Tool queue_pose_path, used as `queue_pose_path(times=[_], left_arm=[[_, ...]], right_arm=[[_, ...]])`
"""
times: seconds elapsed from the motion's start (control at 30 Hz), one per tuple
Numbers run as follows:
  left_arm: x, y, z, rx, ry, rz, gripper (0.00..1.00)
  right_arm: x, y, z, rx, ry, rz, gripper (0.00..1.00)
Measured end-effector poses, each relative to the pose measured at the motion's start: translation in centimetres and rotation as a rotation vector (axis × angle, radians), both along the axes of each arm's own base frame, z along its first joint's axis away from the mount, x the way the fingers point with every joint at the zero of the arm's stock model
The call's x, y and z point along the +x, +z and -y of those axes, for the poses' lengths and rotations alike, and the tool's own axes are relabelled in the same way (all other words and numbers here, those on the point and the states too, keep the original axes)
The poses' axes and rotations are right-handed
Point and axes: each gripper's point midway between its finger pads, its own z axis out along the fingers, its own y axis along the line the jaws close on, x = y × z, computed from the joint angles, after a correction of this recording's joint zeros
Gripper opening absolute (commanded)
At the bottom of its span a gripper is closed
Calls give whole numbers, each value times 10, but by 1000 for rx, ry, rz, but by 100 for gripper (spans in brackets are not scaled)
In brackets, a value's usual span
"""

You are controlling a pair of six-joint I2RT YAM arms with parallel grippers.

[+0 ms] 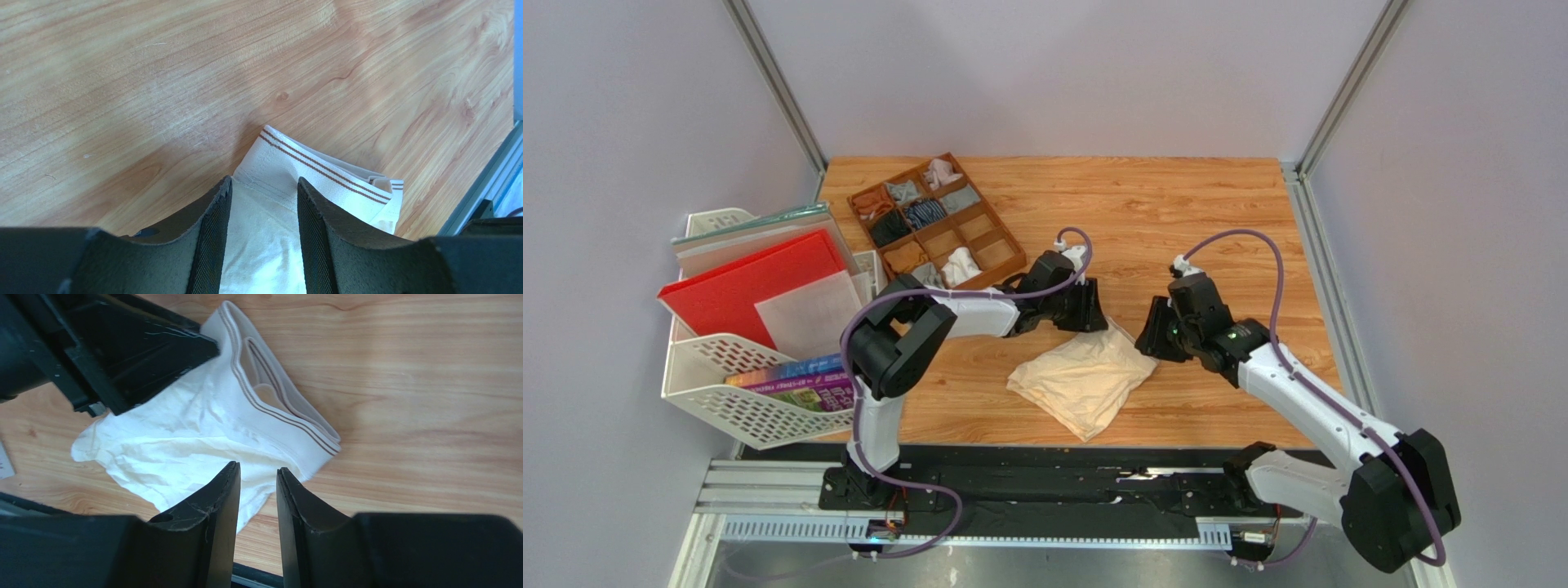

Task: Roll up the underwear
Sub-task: Adjust the underwear at the center of the board.

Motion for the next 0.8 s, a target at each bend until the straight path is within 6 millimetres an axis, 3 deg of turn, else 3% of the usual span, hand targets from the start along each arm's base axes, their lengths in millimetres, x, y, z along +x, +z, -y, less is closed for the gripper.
queue_pose_path(times=[0.43,0.8], left_arm=[[2,0,-2,24,-13,4,49],[5,-1,-4,32,-20,7,50]], right_arm=[[31,-8,-56,153,168,14,26],[41,-66,-50,36,134,-111,21]])
